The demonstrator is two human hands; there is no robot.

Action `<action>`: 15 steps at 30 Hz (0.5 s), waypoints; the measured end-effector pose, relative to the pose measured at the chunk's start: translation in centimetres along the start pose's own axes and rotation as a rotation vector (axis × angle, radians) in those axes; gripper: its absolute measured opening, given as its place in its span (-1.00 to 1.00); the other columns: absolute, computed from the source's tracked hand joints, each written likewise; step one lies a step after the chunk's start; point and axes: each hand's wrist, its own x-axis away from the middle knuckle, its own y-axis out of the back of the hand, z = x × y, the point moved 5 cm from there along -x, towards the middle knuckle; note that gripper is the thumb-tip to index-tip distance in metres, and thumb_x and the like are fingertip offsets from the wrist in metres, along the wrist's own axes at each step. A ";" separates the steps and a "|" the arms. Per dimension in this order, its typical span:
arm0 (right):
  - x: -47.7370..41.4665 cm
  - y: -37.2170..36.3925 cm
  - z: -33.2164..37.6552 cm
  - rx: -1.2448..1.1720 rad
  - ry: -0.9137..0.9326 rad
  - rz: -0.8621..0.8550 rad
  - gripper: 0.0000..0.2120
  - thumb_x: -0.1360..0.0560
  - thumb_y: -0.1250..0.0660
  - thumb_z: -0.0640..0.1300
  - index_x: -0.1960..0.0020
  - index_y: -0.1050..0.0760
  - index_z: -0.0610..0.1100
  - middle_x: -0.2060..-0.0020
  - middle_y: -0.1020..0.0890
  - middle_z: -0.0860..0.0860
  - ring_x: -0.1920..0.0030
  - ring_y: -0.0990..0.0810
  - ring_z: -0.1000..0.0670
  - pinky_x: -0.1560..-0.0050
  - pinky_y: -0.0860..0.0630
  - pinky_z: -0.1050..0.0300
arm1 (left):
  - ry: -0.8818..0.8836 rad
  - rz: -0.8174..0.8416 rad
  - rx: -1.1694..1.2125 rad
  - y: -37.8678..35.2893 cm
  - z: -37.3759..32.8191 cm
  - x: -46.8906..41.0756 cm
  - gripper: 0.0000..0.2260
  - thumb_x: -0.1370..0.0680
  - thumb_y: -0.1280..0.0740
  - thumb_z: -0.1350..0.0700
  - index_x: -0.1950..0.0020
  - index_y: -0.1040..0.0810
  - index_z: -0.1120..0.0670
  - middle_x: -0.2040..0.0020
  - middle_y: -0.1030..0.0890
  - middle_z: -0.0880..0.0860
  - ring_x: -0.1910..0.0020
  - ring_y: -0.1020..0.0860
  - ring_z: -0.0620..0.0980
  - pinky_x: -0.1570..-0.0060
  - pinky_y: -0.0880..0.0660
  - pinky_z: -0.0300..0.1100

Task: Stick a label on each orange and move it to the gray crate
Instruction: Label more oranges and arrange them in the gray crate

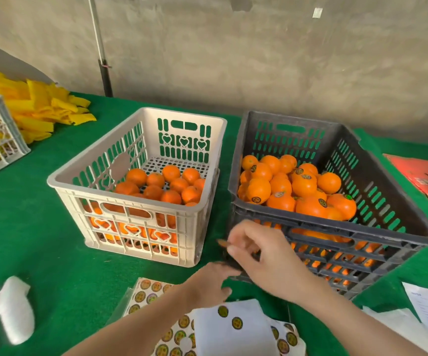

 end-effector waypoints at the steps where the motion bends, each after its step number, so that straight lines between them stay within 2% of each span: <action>1: -1.5 0.9 1.4 -0.021 0.070 -0.049 -0.87 -0.49 -0.31 -0.16 0.15 -0.44 0.05 0.28 -0.54 0.15 0.24 -0.52 0.15 0.26 -0.47 0.29 | -0.040 -0.089 0.025 1.8 -0.6 0.1 -0.81 -0.54 -0.29 0.20 -0.11 -0.58 0.22 0.02 -0.63 0.09 0.15 -0.48 -0.28 0.04 -0.35 -0.43; 3: -4.6 2.3 3.4 -0.004 0.177 -0.116 -0.89 -0.49 -0.31 -0.20 0.08 -0.48 0.01 0.23 -0.55 0.16 0.21 -0.54 0.16 0.22 -0.50 0.26 | -0.131 -0.280 0.105 6.4 -1.5 0.8 -0.89 -0.52 -0.32 0.24 0.04 -0.63 0.22 0.24 -0.57 -0.04 0.31 -0.47 -0.37 0.18 -0.47 -0.33; 6: -9.7 3.2 4.3 0.077 0.236 -0.125 -0.87 -0.53 -0.29 -0.29 -0.04 -0.51 -0.13 0.19 -0.57 0.09 0.19 -0.54 0.12 0.20 -0.52 0.16 | -0.136 -0.487 0.192 13.3 -1.0 2.4 -0.88 -0.52 -0.35 0.26 0.01 -0.67 0.16 0.23 -0.61 -0.12 0.37 -0.52 -0.24 0.32 -0.43 -0.38; 8: -13.4 2.3 3.7 0.149 0.185 -0.027 -0.79 -0.54 -0.24 -0.30 -0.15 -0.45 -0.12 0.15 -0.59 0.06 0.15 -0.55 0.09 0.12 -0.54 0.06 | -0.084 -0.647 0.244 18.0 0.5 3.4 -0.87 -0.52 -0.35 0.29 0.02 -0.66 0.12 0.27 -0.64 -0.05 0.41 -0.52 -0.15 0.40 -0.44 -0.33; 10: -16.9 0.3 2.8 0.215 0.120 0.147 -0.68 -0.55 -0.21 -0.28 -0.27 -0.36 -0.04 0.06 -0.60 0.02 0.06 -0.56 0.03 0.03 -0.55 -0.03 | -0.007 -0.775 0.342 22.2 3.1 3.8 -0.83 -0.53 -0.33 0.30 0.09 -0.64 0.06 0.31 -0.64 -0.01 0.47 -0.51 -0.19 0.45 -0.42 -0.38; 12: -19.5 -2.1 2.0 0.262 0.082 0.295 -0.57 -0.56 -0.20 -0.26 -0.37 -0.27 0.03 -0.08 -0.56 -0.02 -0.05 -0.54 -0.02 -0.06 -0.54 -0.08 | 0.109 -0.807 0.348 25.4 6.2 3.2 -0.83 -0.54 -0.31 0.31 0.09 -0.62 0.06 0.27 -0.66 0.02 0.49 -0.52 -0.22 0.47 -0.40 -0.43; 13: -20.5 -3.3 1.7 0.271 0.080 0.339 -0.52 -0.55 -0.19 -0.26 -0.41 -0.23 0.05 -0.15 -0.54 -0.04 -0.11 -0.52 -0.04 -0.09 -0.52 -0.10 | 0.180 -0.772 0.274 26.6 7.7 2.5 -0.85 -0.54 -0.32 0.31 0.05 -0.62 0.09 0.20 -0.67 0.04 0.43 -0.54 -0.21 0.42 -0.42 -0.43; 15: -21.7 -5.3 1.0 0.252 0.081 0.356 -0.45 -0.54 -0.18 -0.26 -0.46 -0.16 0.07 -0.26 -0.48 -0.05 -0.20 -0.49 -0.06 -0.14 -0.50 -0.10 | 0.319 -0.615 0.050 27.8 10.8 0.6 -0.81 -0.53 -0.31 0.31 -0.06 -0.61 0.09 0.00 -0.66 0.06 0.21 -0.58 -0.15 0.18 -0.49 -0.38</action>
